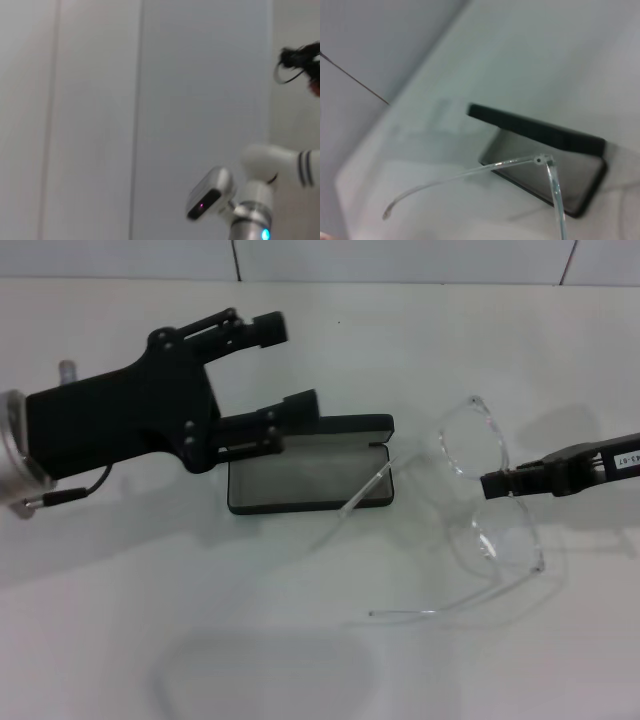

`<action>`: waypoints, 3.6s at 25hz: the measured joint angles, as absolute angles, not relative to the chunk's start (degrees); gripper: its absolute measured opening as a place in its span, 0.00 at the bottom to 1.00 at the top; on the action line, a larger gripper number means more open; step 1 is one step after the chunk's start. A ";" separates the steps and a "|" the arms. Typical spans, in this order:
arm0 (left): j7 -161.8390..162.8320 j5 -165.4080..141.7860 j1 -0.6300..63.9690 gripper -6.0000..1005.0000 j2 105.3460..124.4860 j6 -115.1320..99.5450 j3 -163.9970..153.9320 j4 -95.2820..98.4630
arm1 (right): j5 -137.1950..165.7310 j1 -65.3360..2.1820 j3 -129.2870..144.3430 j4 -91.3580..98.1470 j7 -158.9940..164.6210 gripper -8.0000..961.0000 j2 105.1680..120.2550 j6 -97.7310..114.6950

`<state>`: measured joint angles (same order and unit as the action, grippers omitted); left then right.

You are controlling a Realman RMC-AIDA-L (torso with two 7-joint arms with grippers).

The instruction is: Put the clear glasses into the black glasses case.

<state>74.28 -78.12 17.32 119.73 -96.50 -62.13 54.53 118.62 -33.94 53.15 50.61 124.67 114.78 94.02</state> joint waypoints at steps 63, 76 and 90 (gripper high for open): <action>55.46 -59.15 28.56 0.07 120.32 -96.68 -80.82 33.84 | 89.64 -37.27 52.52 32.73 107.77 0.11 115.86 105.73; 54.55 -52.95 26.24 0.07 119.82 -100.08 -79.90 34.47 | 89.63 -34.30 49.44 30.48 107.32 0.11 115.33 97.96; 52.95 -52.98 24.71 0.07 120.03 -101.93 -80.16 34.06 | 86.01 -32.89 31.59 21.53 106.46 0.10 115.67 97.10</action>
